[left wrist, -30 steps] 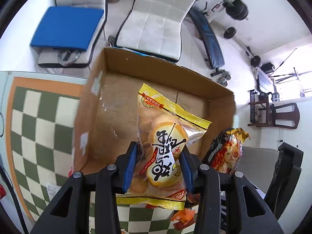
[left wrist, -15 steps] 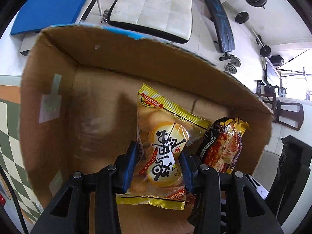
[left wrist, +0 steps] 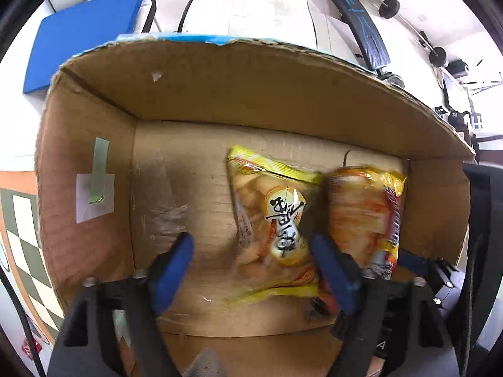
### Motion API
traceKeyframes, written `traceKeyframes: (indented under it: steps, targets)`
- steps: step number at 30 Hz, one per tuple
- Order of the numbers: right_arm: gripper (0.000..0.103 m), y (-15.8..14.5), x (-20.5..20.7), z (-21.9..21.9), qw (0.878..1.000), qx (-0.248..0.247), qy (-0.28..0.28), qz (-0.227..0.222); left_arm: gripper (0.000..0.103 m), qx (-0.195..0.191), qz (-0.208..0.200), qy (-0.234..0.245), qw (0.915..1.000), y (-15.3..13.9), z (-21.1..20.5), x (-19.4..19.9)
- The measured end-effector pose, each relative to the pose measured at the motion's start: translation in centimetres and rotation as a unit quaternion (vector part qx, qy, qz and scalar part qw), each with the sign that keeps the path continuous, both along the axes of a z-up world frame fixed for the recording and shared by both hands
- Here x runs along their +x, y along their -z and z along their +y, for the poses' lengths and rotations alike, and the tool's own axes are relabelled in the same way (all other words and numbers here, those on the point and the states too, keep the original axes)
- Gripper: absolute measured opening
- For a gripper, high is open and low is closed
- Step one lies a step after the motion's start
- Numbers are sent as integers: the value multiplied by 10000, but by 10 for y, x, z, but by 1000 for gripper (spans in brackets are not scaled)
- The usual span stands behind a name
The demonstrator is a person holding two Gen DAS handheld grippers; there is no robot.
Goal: Organize snacks
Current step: 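Carry both bags into the cardboard box and open both tools, then grasp the yellow panda bag with left tool while right tool grasps the gumball bag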
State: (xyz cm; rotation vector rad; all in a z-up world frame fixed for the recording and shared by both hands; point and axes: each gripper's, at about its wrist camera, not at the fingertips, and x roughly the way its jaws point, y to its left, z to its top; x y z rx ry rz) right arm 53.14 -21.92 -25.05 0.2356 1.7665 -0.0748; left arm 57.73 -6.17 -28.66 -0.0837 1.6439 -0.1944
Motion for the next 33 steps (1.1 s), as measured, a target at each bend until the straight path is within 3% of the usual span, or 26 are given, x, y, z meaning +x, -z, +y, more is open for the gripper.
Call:
traceKeyframes:
  steps: [7,14,22,27,31,33]
  targets:
    - [98,-41,10,5,9996,-128,-23,-248,83,-39,-256,4,9997,-22,11,-8]
    - [99,-94,-7,11,9980,-177,-128,-585,83,201,-1339,222,9905,-80,27,-38]
    - [99,-162,-51,23,9923,-215,-108,-1217,83,314,-1738,236,9840,-127,34,-90]
    - [99,-195,-100,31,9850,-78,-39,-1722,83,267,-2022,127,9789,-156,44,-128]
    - [99,-188,-147,44,9816,181,30,-1899,83,320,-2054,-135,9781,-165,72,-166]
    - [99,-170,-171,52,9829,358,-12,-1809,83,433,-1928,-291,9798,-158,92,-185]
